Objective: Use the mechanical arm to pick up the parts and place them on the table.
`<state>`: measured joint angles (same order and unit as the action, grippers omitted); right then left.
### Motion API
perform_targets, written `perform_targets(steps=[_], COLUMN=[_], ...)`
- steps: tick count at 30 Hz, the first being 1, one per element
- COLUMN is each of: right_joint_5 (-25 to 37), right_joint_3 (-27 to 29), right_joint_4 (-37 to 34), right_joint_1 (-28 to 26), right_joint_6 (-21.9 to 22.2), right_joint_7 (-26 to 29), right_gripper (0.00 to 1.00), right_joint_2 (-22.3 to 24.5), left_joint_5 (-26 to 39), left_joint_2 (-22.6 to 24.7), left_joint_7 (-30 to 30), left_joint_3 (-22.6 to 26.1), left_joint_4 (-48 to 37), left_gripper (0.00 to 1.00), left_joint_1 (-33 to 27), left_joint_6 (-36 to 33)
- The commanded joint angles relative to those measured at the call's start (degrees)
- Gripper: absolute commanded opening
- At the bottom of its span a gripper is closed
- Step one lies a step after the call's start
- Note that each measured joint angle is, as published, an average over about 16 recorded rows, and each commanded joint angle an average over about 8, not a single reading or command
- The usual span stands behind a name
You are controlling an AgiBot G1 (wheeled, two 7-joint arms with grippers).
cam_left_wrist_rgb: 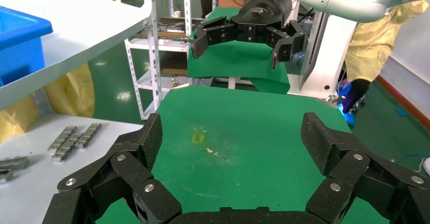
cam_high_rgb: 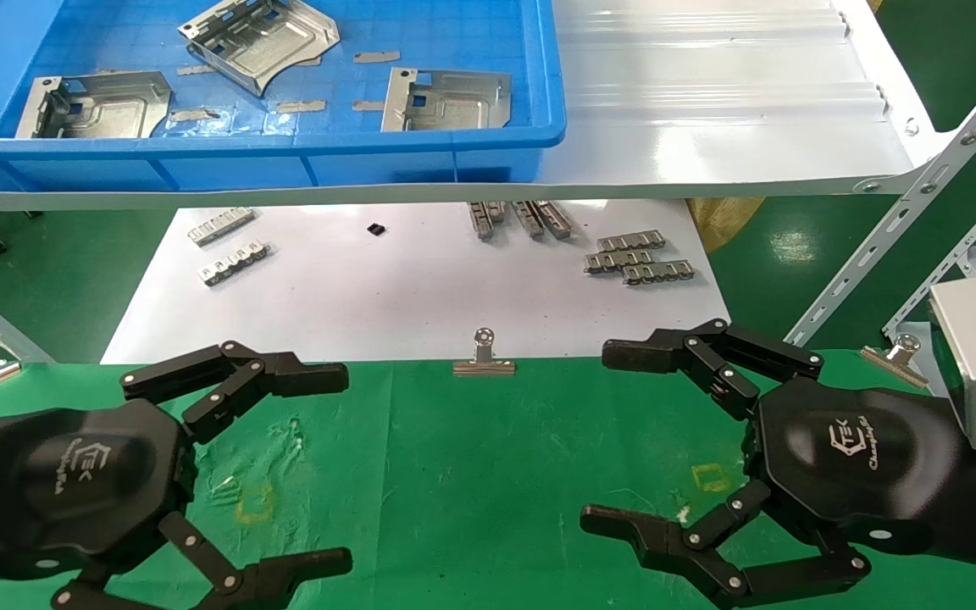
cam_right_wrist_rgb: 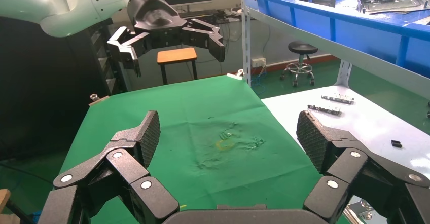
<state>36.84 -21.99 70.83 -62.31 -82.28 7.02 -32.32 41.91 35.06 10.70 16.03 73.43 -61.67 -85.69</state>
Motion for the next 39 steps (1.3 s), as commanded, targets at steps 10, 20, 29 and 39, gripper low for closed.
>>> perform_targets(steps=[10,20,29,39], right_joint_5=[0.0,0.0,0.0,0.0], right_joint_3=[0.0,0.0,0.0,0.0], right_joint_4=[0.0,0.0,0.0,0.0], right_joint_1=[0.0,0.0,0.0,0.0], right_joint_6=[0.0,0.0,0.0,0.0], right_joint_7=[0.0,0.0,0.0,0.0], right_gripper=[0.98,0.0,0.0,0.0], right_joint_2=[0.0,0.0,0.0,0.0], left_joint_5=[0.0,0.0,0.0,0.0], left_joint_2=[0.0,0.0,0.0,0.0], left_joint_7=[0.0,0.0,0.0,0.0], left_joint_3=[0.0,0.0,0.0,0.0], left_joint_4=[0.0,0.0,0.0,0.0], left_gripper=[1.0,1.0,1.0,1.0], left_joint_1=[0.0,0.0,0.0,0.0], left_joint_6=[0.0,0.0,0.0,0.0])
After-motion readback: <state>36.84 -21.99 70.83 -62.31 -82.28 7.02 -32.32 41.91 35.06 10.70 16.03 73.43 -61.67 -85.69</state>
